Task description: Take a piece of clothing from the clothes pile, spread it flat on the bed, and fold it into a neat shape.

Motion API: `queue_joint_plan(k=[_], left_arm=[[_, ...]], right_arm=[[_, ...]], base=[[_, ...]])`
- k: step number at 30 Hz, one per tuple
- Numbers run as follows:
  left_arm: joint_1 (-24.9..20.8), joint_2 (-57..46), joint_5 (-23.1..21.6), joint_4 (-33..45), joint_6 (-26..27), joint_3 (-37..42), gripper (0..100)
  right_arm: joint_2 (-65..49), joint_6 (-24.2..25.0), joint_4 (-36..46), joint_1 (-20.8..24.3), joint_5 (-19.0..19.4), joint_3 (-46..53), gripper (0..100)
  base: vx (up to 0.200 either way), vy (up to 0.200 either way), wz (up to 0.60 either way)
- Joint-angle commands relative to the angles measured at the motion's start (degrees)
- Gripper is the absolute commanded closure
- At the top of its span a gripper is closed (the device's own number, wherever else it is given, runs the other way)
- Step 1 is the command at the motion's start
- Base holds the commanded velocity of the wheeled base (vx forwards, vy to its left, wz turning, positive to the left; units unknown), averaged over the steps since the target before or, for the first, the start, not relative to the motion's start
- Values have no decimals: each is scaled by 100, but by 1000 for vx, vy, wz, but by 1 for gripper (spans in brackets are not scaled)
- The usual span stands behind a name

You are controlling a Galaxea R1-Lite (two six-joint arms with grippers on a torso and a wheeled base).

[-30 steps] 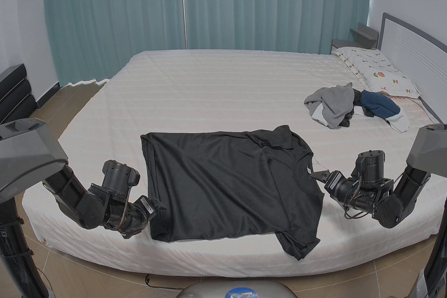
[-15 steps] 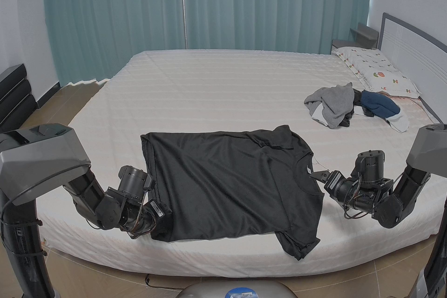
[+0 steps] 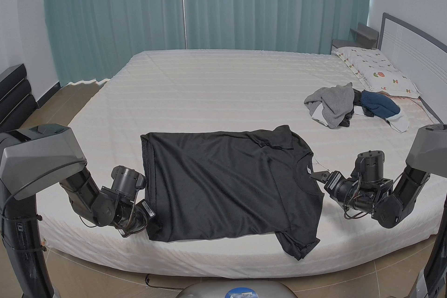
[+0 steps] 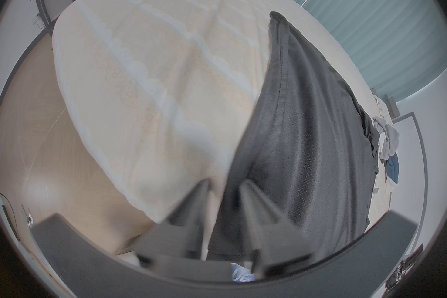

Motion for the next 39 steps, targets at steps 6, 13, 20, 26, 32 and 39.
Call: queue_joint_plan(k=[6, 13, 20, 26, 32, 39], left_arm=[[414, -478, -14, 48, 4, 150, 100], [652, -689, -32, 434, 75, 167, 100], [775, -803, -67, 760, 268, 202, 100], [1012, -1014, -181, 786, 417, 237, 100], [1223, -1085, -207, 953, 681, 246, 100], [1258, -1102, -207, 953, 690, 246, 100]], right_arm=[[33, 2, -2, -6, 10, 15, 0], [200, -94, 25, -50, 10, 32, 0], [596, -270, 78, -146, 19, 15, 0], [824, -218, 7, -155, 379, -56, 0], [1053, -209, 7, -182, 450, -302, 0], [1281, -226, 60, -243, 414, -636, 100]], base=[[0, 0, 0], [0, 0, 0], [0, 0, 0], [0, 0, 0], [0, 0, 0], [0, 0, 0]])
